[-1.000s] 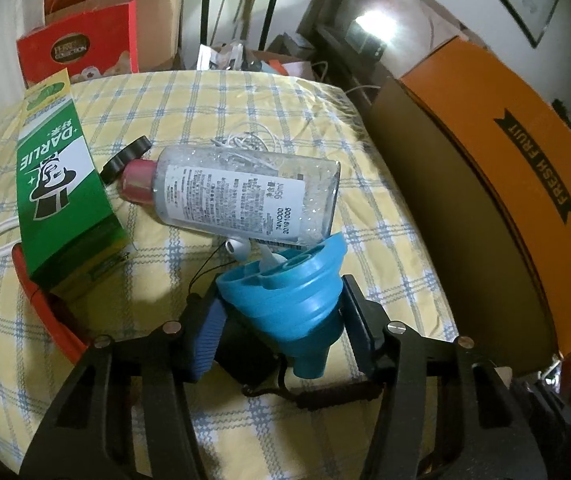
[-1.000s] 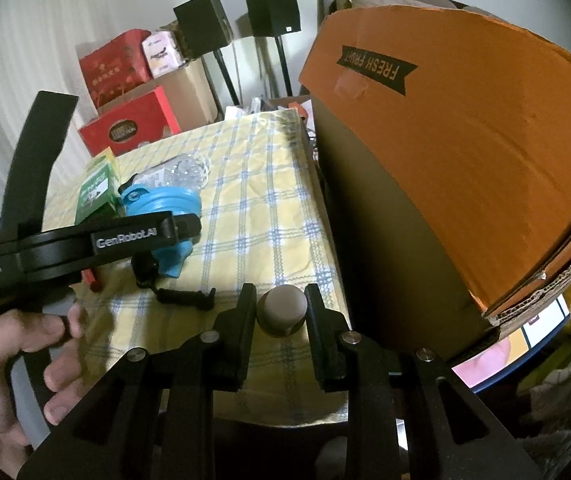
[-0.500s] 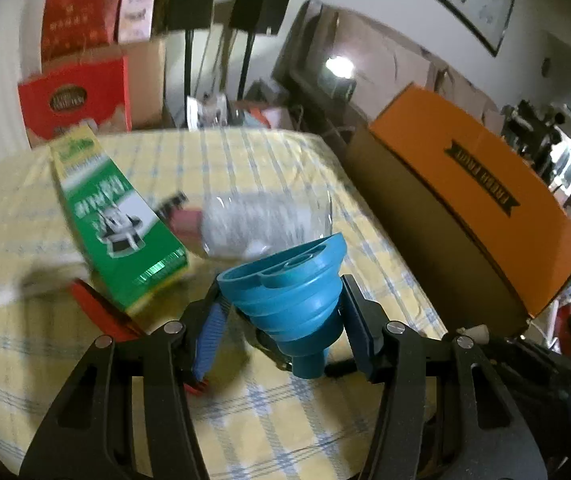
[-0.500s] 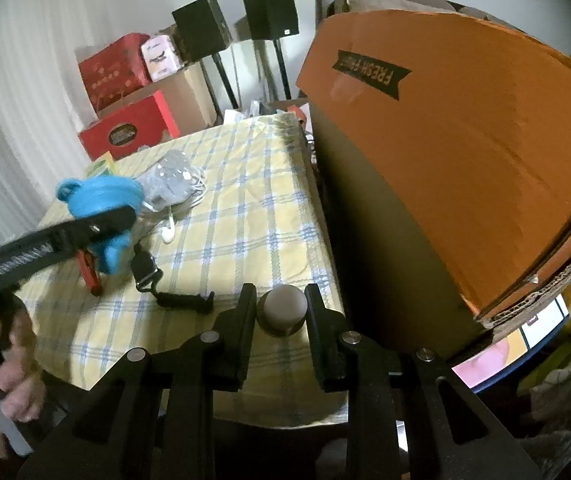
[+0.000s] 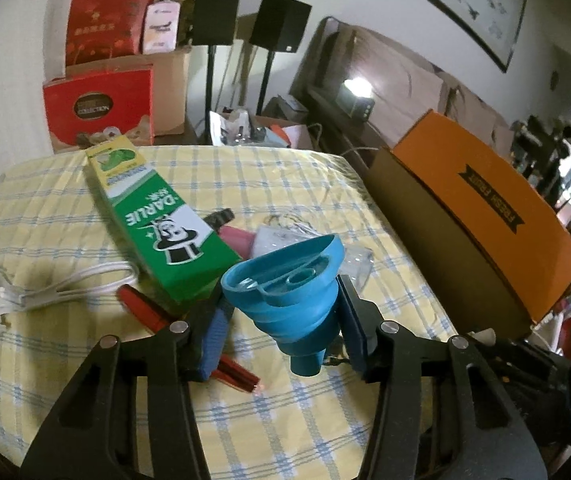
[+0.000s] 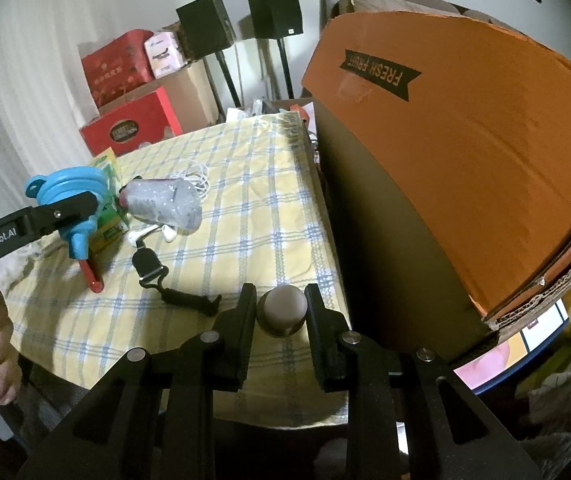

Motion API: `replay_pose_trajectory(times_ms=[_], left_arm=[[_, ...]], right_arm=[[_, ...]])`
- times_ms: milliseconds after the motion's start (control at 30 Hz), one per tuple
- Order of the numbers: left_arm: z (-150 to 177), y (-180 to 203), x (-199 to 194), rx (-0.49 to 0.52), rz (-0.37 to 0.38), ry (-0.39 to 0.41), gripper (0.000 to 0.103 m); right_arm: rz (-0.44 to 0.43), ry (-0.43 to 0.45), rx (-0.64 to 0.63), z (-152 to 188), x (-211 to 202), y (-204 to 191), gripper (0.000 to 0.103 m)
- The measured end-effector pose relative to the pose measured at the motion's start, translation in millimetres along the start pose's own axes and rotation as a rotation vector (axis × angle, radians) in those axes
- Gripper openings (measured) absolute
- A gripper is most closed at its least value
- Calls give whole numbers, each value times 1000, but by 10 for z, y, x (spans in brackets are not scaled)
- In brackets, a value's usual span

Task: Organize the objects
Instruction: 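Close the left gripper on the blue funnel and lift it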

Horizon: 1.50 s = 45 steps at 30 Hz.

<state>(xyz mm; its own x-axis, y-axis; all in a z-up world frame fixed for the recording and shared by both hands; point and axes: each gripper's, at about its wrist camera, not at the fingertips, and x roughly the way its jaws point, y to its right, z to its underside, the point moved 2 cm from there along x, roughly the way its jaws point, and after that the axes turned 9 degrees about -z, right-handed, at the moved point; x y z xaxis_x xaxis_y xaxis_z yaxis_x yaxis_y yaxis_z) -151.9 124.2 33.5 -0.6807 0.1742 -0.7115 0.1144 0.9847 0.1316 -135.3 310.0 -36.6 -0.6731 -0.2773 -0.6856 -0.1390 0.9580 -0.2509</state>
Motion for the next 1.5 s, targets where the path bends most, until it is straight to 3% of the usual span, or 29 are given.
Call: replay_pose_trajectory(times_ms=[367, 400, 433, 800, 1067, 1200, 1333, 1500], left_arm=[[-36, -123, -103, -28, -38, 30, 40], [-37, -131, -114, -32, -39, 34, 39], [-39, -139, -120, -35, -37, 36, 29], [-21, -188, -94, -60, -16, 20, 29], [-46, -118, -167, -12, 0, 54, 31], [-54, -129, -256, 11, -15, 106, 32], [-44, -167, -316, 51, -99, 154, 33], [-70, -271, -365, 11, -33, 144, 33]], right_arm=[[-11, 6, -11, 1, -14, -32, 24], [-12, 6, -12, 1, -13, -37, 24], [-13, 5, -12, 2, -11, -38, 24], [-16, 0, -18, 10, -3, -41, 24], [-16, -5, -19, 22, 12, -48, 24], [-16, -4, -20, 27, 14, -46, 24], [-12, 3, -31, 25, 2, -55, 24], [-10, 5, -38, 25, 8, -65, 24]])
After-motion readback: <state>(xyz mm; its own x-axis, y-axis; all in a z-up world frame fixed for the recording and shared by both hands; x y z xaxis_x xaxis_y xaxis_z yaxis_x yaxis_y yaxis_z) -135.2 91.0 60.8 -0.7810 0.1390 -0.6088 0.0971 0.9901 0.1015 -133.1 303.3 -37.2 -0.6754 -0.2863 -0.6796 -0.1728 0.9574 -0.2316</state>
